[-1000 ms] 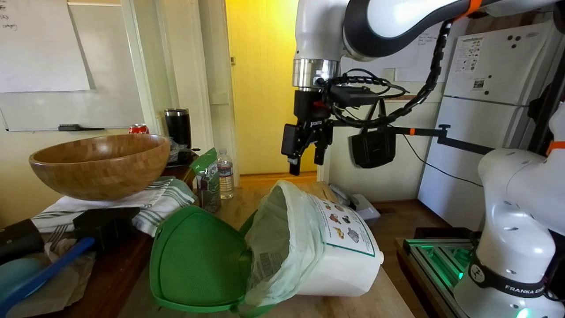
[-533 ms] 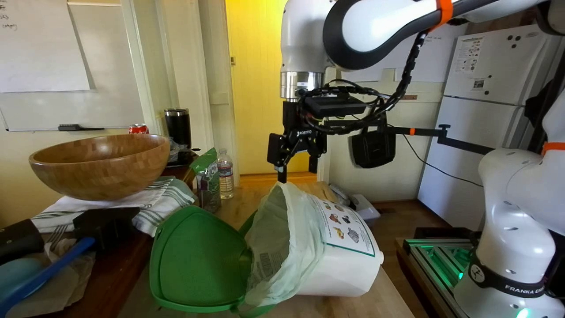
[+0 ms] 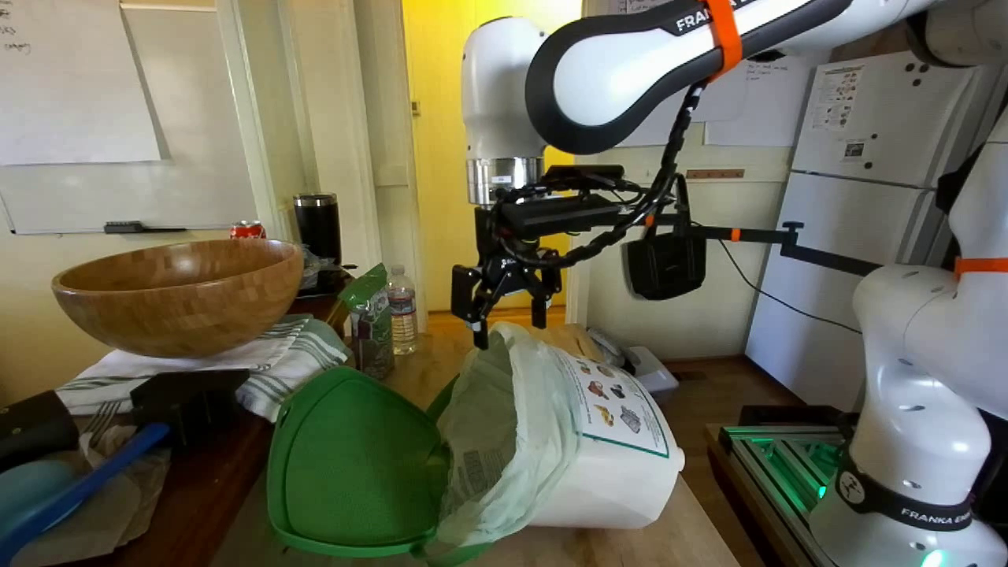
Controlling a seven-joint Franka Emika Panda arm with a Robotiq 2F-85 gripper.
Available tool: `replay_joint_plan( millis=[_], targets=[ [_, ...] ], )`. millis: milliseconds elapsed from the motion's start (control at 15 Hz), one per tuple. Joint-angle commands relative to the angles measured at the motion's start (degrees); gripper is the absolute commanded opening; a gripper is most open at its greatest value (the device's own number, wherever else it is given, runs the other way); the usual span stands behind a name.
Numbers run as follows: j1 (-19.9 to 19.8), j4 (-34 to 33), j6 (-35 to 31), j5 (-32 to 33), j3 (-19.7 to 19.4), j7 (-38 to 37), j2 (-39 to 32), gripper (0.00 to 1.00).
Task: Put the bin in an upright position
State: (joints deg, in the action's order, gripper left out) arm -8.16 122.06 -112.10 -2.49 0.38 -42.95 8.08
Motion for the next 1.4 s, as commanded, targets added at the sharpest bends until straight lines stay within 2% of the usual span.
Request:
replay_joint_plan(
  millis=[0, 67, 200, 533, 733, 933, 1333],
  targets=[
    [1.13, -3.10, 3.46, -0.12, -0.83, -2.47, -3.27, 1.00],
    [1.22, -3.53, 4.29, -0.19, -0.92, -2.89, -3.79, 0.95],
    [1.42, -4.53, 6.06, -0.16, -1.13, -3.48, -4.81, 0.76],
    [1.90, -7.25, 11.08, -0.43, -1.84, -4.91, -7.04, 0.38],
    [2.06, -8.96, 13.28, -0.55, -2.22, -5.96, -7.77, 0.19],
    [2.24, -9.89, 14.30, -0.57, -2.54, -6.26, -8.55, 0.10],
    [2.69, -8.78, 12.14, -0.87, -2.64, -4.30, -6.98, 0.10]
  ],
)
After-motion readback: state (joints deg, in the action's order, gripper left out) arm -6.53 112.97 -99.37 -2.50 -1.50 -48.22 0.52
